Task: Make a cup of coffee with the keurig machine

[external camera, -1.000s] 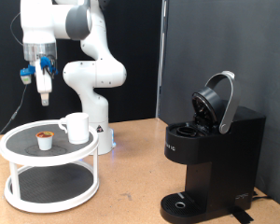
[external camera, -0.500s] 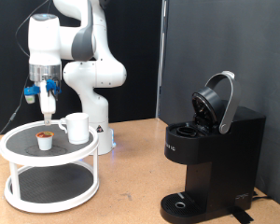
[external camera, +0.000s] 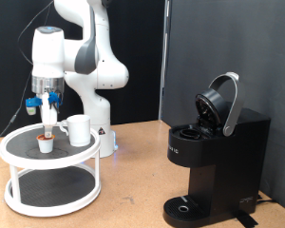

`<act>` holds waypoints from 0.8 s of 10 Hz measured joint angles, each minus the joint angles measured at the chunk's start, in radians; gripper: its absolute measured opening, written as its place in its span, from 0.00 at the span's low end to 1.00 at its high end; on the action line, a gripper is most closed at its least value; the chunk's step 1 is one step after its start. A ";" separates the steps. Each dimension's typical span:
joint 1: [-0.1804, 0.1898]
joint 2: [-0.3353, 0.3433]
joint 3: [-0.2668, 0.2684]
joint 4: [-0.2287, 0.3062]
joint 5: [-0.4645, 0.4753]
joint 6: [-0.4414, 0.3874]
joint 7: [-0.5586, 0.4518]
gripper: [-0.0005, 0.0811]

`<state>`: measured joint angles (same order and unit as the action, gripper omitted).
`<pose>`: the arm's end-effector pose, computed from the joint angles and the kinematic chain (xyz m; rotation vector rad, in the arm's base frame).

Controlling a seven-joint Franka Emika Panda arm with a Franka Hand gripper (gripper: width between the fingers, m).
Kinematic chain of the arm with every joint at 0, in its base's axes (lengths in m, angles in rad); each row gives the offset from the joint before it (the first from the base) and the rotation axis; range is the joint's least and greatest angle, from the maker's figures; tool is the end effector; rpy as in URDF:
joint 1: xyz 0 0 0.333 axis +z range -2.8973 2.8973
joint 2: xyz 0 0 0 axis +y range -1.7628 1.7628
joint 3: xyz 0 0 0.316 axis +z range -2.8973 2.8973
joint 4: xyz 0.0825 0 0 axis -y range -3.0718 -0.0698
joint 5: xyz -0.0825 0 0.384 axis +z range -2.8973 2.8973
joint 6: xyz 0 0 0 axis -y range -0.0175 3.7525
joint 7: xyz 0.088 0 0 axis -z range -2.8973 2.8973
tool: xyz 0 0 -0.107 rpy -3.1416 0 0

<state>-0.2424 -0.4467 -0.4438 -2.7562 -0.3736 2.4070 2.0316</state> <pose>0.2976 -0.2305 0.3434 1.1116 -2.9297 0.1730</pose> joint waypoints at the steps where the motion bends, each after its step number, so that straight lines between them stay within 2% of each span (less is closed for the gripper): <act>1: -0.003 0.016 0.000 -0.005 -0.007 0.019 0.006 0.91; 6: -0.004 0.070 0.000 -0.009 -0.009 0.069 0.014 0.91; 8: -0.004 0.077 0.000 -0.009 -0.009 0.074 0.014 0.87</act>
<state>-0.2463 -0.3692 -0.4438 -2.7655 -0.3822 2.4808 2.0460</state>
